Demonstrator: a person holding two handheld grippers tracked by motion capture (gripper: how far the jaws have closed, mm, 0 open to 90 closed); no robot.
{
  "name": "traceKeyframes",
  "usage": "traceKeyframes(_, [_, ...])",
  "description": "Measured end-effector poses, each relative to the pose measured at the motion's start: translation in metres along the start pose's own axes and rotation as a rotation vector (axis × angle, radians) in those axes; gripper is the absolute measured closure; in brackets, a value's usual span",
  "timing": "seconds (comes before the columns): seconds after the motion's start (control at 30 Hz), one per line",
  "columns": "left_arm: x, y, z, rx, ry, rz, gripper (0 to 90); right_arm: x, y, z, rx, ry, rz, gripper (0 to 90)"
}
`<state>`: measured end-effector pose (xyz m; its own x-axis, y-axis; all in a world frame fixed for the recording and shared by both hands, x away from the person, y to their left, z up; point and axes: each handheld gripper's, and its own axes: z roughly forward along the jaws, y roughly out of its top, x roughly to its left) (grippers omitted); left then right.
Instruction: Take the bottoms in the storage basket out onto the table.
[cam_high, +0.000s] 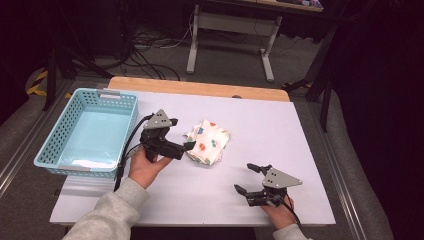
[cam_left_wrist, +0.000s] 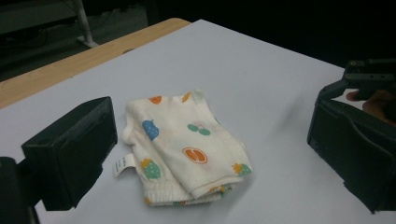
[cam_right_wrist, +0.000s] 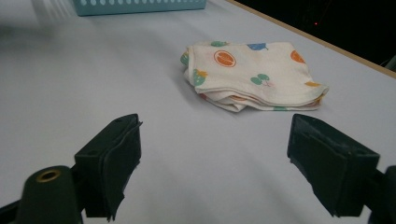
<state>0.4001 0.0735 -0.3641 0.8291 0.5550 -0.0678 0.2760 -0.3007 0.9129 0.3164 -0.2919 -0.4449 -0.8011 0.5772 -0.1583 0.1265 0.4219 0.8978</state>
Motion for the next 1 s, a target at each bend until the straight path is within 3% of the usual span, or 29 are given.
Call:
traceKeyframes(0.07, [-0.004, -0.001, -0.005, 0.009, 0.007, 0.023, 2.3, 0.0, 0.0, 0.0, 0.001, -0.001, 0.0, 17.7])
traceKeyframes(0.2, [-0.006, -0.004, -0.011, 0.007, -0.003, 0.029, 2.3, 0.0, 0.0, 0.0, 0.0, -0.001, 0.0, 17.6])
traceKeyframes(0.43, [-0.01, -0.017, -0.025, -0.028, 0.023, 0.048, 1.9, 0.0, 0.0, 0.0, 0.0, 0.0, 0.0, 17.6])
traceKeyframes(0.8, [-0.008, -0.051, -0.04, -0.061, 0.026, -0.007, 1.8, 0.0, 0.0, 0.0, 0.001, 0.0, 0.0, 17.6])
traceKeyframes(1.0, [-0.009, -0.064, -0.04, -0.05, 0.025, -0.001, 1.7, 0.0, 0.0, 0.0, 0.001, 0.0, 0.0, 17.4])
